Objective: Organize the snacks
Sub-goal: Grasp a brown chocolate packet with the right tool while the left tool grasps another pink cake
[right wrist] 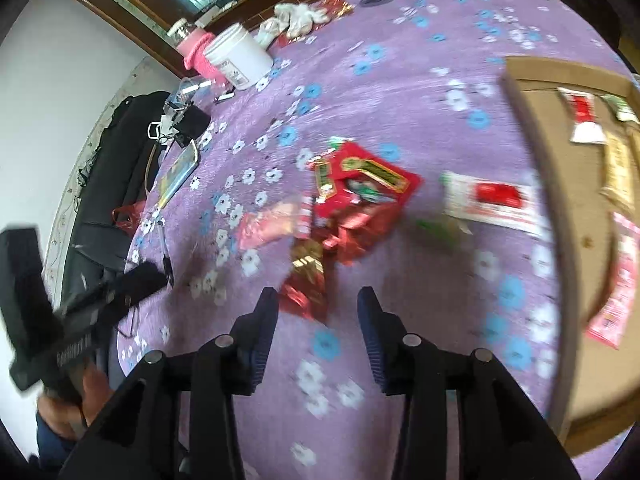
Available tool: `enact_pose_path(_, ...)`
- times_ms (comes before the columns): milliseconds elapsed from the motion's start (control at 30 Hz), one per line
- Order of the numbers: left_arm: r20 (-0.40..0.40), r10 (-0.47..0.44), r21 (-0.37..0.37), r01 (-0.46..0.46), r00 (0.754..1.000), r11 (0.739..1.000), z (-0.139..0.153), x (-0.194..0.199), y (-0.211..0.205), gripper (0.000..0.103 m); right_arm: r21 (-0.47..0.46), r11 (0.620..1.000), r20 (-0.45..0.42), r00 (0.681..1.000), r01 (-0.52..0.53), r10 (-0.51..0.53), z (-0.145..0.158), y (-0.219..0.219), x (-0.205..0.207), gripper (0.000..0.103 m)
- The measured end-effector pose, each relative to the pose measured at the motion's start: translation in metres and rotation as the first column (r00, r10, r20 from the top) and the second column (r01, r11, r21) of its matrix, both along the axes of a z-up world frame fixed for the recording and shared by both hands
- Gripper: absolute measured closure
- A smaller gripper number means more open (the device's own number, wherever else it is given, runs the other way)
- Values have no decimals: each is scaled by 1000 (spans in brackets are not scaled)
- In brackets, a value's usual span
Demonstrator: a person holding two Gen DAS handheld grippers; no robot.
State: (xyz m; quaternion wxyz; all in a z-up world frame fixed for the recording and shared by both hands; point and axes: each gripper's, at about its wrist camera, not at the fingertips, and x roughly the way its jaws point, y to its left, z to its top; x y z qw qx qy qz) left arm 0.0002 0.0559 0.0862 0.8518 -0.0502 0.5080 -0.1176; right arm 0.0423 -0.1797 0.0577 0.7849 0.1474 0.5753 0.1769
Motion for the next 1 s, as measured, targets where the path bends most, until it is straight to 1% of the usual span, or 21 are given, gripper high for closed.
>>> enact_pose_path(100, 10, -7, 21, 6, 1000, 1000, 0, -6, 8, 63, -50, 999, -31, 1000, 5, -6, -12, 17, 13, 63)
enact_pose_path(167, 18, -17, 30, 16, 1000, 999, 1, -7, 13, 63, -104, 995, -56, 998, 6, -12, -21, 25, 19, 63)
enact_pose_path(267, 31, -36, 28, 35, 999, 999, 4, -2, 16, 63, -113, 994, -88, 996, 12, -22, -35, 30, 24, 63)
enact_pose_path(300, 33, -46, 29, 45, 998, 999, 4, 0, 15, 63, -119, 993, -69, 997, 15, -23, -34, 30, 23, 64)
enact_pose_path(367, 34, -79, 35, 78, 996, 996, 4, 6, 9, 63, -131, 991, -52, 999, -3, -4, -32, 32, 22, 75)
enact_pose_path(400, 33, -98, 34, 97, 995, 995, 4, 9, 6, 61, -135, 991, -47, 999, -4, -2, -30, 31, 21, 76)
enact_pose_path(433, 30, -121, 34, 120, 992, 992, 3, 13, 2, 52, -137, 991, -40, 999, -4, -2, -29, 30, 19, 77)
enact_pose_path(500, 37, -177, 51, 175, 984, 983, 0, 21, -10, 45, -119, 993, -39, 999, 4, -9, -26, 23, 12, 78)
enact_pose_path(533, 37, -203, 58, 201, 979, 978, -2, 24, -16, 45, -114, 993, -38, 999, 10, -14, -24, 19, 10, 78)
enact_pose_path(600, 35, -272, 86, 268, 962, 959, -8, 33, -33, 45, -112, 994, -38, 999, 19, -23, -20, 9, 1, 78)
enact_pose_path(667, 30, -331, 114, 326, 943, 938, -16, 40, -47, 45, -85, 996, -42, 999, 30, -34, -17, -2, -9, 78)
enact_pose_path(733, 9, -382, 142, 377, 924, 915, -25, 50, -61, 45, -73, 996, -39, 998, 49, -52, -14, -12, -19, 78)
enact_pose_path(767, -1, -411, 164, 406, 912, 899, -31, 56, -69, 45, -69, 996, -37, 997, 58, -61, -12, -18, -25, 78)
enact_pose_path(933, -38, -492, 231, 487, 870, 842, -48, 76, -86, 45, -67, 992, -31, 994, 107, -109, -5, -41, -47, 78)
enact_pose_path(967, -60, -521, 242, 518, 852, 820, -54, 80, -90, 45, -69, 991, -28, 992, 118, -120, -4, -46, -52, 78)
enact_pose_path(1000, -78, -534, 251, 535, 842, 807, -58, 81, -92, 45, -73, 989, -25, 991, 132, -134, -2, -52, -56, 78)
